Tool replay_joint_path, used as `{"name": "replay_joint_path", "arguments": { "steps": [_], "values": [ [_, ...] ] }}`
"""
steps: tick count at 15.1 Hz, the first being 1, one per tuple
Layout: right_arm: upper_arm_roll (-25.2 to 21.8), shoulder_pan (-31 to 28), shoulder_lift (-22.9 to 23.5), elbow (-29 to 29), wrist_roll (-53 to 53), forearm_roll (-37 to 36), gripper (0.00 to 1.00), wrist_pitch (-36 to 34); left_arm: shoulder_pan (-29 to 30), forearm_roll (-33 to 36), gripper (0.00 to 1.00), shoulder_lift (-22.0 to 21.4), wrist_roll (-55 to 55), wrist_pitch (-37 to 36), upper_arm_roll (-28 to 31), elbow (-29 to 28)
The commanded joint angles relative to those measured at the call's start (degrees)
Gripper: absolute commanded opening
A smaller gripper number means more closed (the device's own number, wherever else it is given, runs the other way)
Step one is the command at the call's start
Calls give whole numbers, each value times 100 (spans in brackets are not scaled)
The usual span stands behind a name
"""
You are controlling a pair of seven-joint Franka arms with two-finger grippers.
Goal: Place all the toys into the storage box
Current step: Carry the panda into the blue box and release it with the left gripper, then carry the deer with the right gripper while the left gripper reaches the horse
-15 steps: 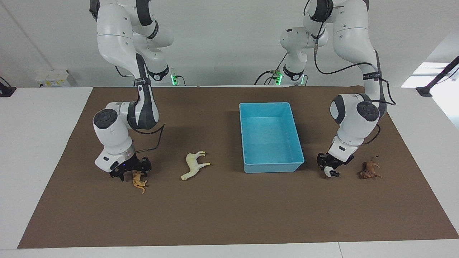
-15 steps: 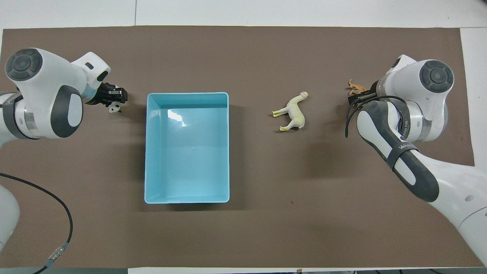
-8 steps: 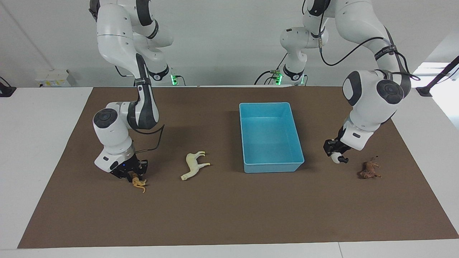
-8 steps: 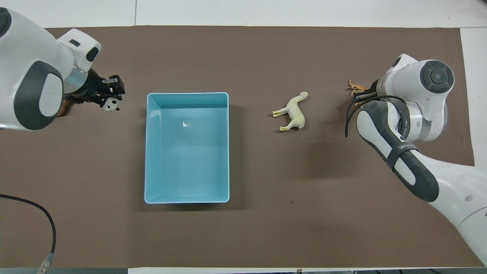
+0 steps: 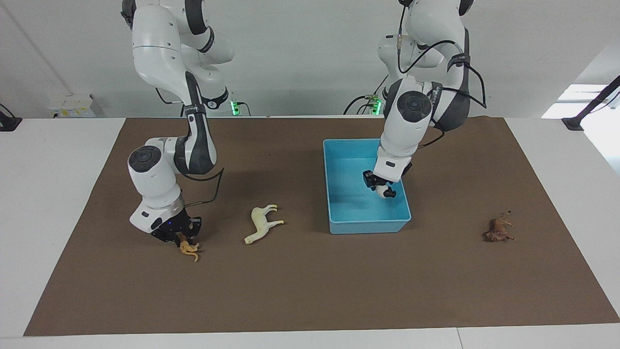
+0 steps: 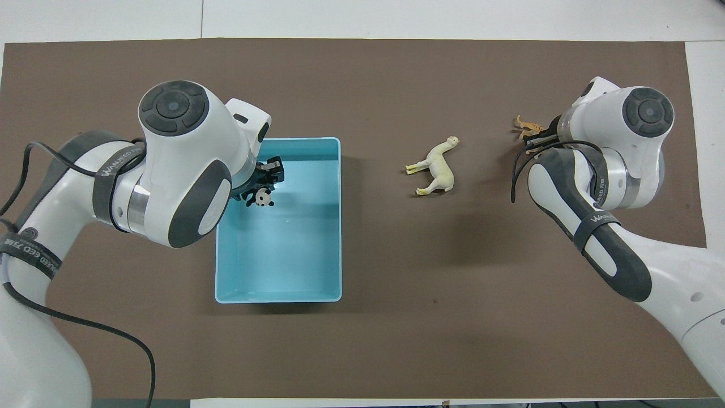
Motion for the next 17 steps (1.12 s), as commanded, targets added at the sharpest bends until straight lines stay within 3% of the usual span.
{"name": "replay_joint_path", "arguments": {
  "steps": [1,6,10,12,14,17],
  "values": [
    [33,-9,-300,317,-157,73,0,-634,-3,14,100,-325,-141,52,95,-294],
    [112,245,-854,721,-35,82,0,-1663,778,75,100,-352,-362,-81,235,67],
    [156,1157,-846,1678,2157,187,0,-2700,1867,181,100,-282,-266,795,288,32],
    [165,1694,-820,1803,3405,231,0,-2668,2045,322,100,-142,267,1507,288,14],
    [156,2099,-794,1847,4338,720,0,-2580,2299,331,100,-45,848,1756,297,5],
    [165,2766,-715,1777,5167,1189,0,-1861,2563,340,100,166,1404,2212,306,-39]
  ]
}}
